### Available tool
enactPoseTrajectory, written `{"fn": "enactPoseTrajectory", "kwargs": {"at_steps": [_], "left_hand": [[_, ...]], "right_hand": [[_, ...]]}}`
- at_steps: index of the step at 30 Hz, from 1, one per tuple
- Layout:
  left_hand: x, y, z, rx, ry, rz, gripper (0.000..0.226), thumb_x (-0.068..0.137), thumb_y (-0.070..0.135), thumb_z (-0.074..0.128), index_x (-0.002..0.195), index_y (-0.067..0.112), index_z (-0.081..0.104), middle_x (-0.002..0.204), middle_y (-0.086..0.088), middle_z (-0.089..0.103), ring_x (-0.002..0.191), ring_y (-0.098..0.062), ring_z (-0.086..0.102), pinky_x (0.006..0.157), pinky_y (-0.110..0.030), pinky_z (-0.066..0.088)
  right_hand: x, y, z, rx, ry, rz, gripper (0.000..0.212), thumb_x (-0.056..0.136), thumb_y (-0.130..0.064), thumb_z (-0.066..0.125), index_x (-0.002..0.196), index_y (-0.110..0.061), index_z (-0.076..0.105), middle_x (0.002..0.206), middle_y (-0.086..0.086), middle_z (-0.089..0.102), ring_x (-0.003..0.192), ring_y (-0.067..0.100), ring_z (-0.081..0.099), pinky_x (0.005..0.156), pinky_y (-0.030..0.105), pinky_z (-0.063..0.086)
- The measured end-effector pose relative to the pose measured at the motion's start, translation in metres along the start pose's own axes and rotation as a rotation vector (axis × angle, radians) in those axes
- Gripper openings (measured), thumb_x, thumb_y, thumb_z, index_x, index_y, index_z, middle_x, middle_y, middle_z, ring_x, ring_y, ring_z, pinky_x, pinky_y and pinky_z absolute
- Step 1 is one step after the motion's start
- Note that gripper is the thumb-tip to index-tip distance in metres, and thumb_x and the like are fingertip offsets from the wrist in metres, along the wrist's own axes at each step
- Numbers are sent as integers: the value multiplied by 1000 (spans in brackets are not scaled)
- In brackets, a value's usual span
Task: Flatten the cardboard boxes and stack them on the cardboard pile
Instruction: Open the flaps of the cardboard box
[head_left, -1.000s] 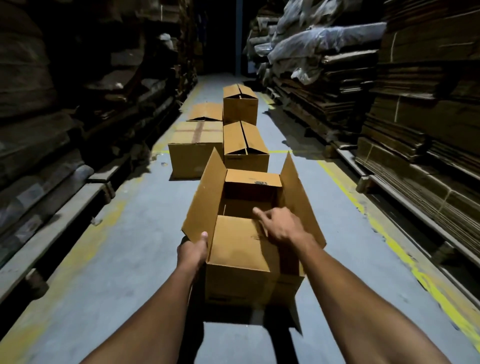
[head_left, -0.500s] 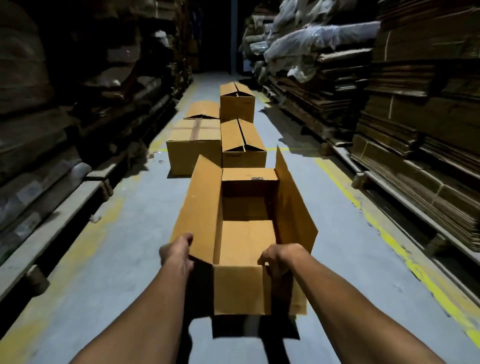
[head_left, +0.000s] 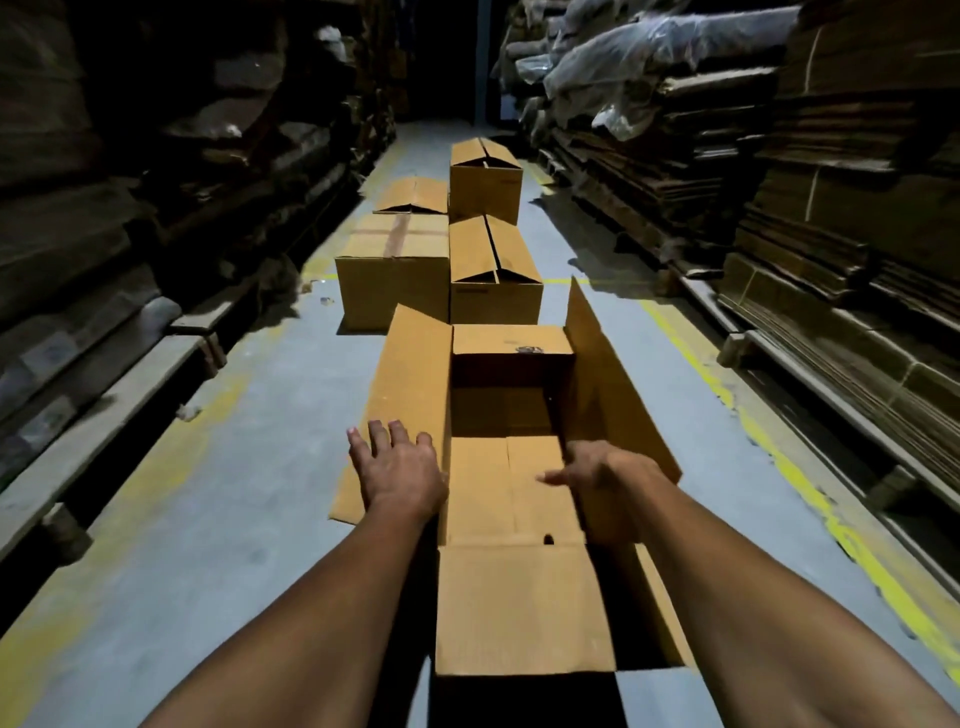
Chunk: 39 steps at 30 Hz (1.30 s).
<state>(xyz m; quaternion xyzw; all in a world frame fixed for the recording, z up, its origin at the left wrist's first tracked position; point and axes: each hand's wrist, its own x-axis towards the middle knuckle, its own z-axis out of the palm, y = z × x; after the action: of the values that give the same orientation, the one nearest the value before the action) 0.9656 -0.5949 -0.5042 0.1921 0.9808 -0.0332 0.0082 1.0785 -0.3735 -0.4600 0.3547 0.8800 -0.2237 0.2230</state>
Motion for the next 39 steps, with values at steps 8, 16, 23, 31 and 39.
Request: {"fn": "enactPoseTrajectory", "kwargs": {"at_steps": [8,16,23,31,39], "left_hand": [[26,41,19,-79,-142,22,91,98,28,53,164,38,-8,174,-7,4,151,-51,17,106,-73,34],[38,46,30,-261,-120,84,105,95,7,67,166,21,-10,109,-11,58,91,-22,59,69,-34,52],[56,47,18,-349,-472,6,113,96,-2,62,160,27,-27,143,-24,49,95,-34,69,71,-43,66],[63,71,21,-19,-393,-13,102,94,0,56,161,11,-21,162,-33,28,139,-49,46,108,-57,48],[103,103,24,35,-145,149,105,92,10,68,165,38,-2,172,-11,-18,152,-54,5,107,-70,39]], "right_hand": [[44,17,2,-183,477,-84,73,90,-6,74,148,-18,31,163,20,13,144,37,33,108,45,45],[82,21,13,-470,582,14,101,93,-28,72,165,-13,3,167,32,-9,151,42,23,113,39,37],[90,38,7,-565,684,68,95,93,-22,64,165,-14,3,166,33,-16,157,44,-1,117,46,27],[91,40,8,-684,640,44,77,100,-24,52,164,-10,12,168,30,-4,156,44,-4,116,51,21],[73,57,16,-695,605,47,73,101,-27,49,165,-21,15,169,25,-15,152,55,-15,118,70,-3]]}}
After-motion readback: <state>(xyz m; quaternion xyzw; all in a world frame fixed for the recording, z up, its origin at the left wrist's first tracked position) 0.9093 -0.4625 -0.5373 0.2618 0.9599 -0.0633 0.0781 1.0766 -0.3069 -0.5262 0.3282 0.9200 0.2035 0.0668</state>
